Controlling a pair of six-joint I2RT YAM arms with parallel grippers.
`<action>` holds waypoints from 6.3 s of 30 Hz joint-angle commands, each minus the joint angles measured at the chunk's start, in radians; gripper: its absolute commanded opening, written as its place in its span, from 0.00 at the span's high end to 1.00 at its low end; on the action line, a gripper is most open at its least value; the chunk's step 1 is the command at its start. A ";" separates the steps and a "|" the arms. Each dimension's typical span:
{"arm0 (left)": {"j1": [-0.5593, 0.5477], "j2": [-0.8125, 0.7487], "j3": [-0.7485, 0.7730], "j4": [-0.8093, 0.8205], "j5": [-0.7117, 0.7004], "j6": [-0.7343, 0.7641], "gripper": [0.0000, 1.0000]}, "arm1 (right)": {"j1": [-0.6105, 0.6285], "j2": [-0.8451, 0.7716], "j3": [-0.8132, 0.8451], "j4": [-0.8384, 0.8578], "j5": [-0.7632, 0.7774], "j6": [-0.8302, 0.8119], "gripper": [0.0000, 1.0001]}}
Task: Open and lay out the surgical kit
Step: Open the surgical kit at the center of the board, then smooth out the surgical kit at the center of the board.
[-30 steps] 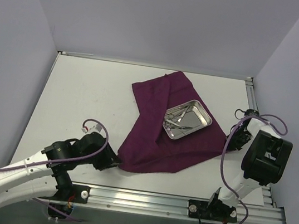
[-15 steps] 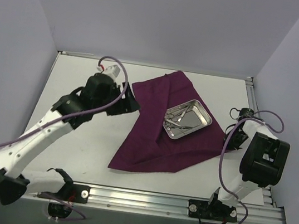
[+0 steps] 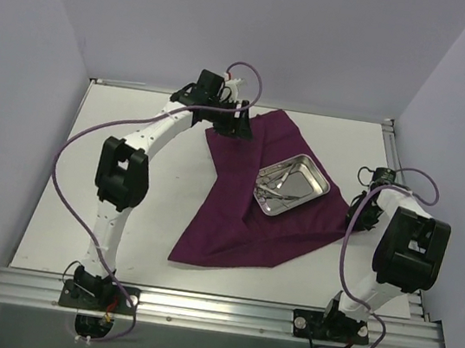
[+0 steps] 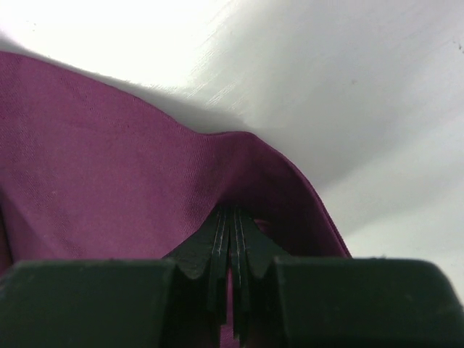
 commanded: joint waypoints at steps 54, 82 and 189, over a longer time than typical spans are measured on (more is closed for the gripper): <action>0.046 0.478 0.543 0.185 0.049 -0.030 0.98 | 0.010 0.131 -0.087 0.081 -0.070 0.009 1.00; 0.415 -0.353 -0.486 -0.117 -0.267 -0.141 0.89 | -0.021 0.111 -0.069 -0.045 0.070 0.061 1.00; 0.227 0.246 0.117 -0.240 0.065 -0.127 0.97 | -0.078 -0.419 -0.003 -0.562 0.143 0.165 0.68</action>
